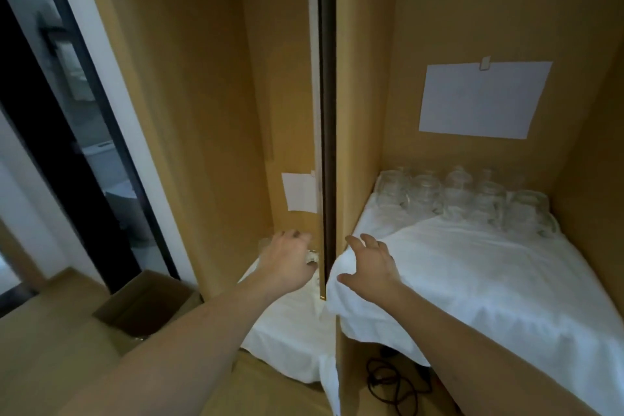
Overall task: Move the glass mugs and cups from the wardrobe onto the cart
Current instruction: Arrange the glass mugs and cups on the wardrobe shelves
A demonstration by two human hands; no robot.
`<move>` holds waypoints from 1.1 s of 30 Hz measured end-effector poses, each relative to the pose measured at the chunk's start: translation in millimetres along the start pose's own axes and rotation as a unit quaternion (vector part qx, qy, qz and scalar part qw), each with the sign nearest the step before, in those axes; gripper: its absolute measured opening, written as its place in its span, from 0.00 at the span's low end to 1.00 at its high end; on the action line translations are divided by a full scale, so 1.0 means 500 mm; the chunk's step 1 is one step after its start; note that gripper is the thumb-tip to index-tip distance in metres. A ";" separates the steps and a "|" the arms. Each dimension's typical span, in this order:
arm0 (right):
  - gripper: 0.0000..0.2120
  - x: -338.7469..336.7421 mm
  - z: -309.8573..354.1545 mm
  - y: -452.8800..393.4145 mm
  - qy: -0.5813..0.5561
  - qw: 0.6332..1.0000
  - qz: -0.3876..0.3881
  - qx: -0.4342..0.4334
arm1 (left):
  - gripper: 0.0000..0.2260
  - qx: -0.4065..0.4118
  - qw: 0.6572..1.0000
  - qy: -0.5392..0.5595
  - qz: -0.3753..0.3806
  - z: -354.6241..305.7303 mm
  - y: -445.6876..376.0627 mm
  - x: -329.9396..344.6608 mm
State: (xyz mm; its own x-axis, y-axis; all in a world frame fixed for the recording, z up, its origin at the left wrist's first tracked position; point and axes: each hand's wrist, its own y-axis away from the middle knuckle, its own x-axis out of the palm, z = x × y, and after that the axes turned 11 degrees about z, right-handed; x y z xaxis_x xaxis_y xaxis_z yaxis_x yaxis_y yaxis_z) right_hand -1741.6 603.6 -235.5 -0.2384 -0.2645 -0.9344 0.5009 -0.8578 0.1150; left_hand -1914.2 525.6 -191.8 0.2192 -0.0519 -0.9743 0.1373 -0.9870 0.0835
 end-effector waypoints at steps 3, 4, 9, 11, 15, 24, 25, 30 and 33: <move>0.39 0.027 0.069 -0.011 -0.006 1.000 0.000 -0.001 | 0.25 0.003 1.000 -0.006 -0.001 0.077 0.006 -0.005; 0.38 0.036 0.092 -0.014 -0.005 1.000 0.001 0.002 | 0.26 0.004 1.000 -0.003 -0.001 0.102 0.008 -0.003; 0.39 0.090 0.199 -0.033 -0.003 1.000 0.016 0.004 | 0.27 0.002 0.999 0.031 0.005 0.227 0.020 0.004; 0.39 0.110 0.236 -0.044 -0.008 1.000 0.020 0.005 | 0.28 0.002 0.999 0.038 0.011 0.273 0.024 0.005; 0.39 0.141 0.303 -0.065 -0.013 0.999 0.027 0.012 | 0.28 0.006 0.999 0.045 0.020 0.349 0.027 0.002; 0.40 0.162 0.377 -0.160 -0.011 0.999 0.047 0.019 | 0.27 -0.004 0.999 0.047 0.025 0.455 -0.047 -0.009; 0.40 0.160 0.379 -0.179 -0.011 0.999 0.048 0.016 | 0.27 -0.008 0.999 0.046 0.021 0.464 -0.063 -0.012; 0.38 0.154 0.388 -0.292 -0.017 0.999 0.041 0.007 | 0.27 -0.026 0.998 0.043 0.023 0.511 -0.145 -0.024; 0.37 0.159 0.391 -0.360 -0.032 0.999 0.042 0.002 | 0.27 -0.043 0.998 0.033 0.038 0.544 -0.208 -0.037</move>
State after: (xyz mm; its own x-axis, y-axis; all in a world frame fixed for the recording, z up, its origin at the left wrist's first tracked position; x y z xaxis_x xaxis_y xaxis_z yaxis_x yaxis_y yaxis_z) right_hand -2013.6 650.8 -264.5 -0.2492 -0.3635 -0.8977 0.5184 -0.8330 0.1934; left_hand -2195.1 587.7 -239.6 0.2945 -0.1133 -0.9489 0.1991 -0.9639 0.1768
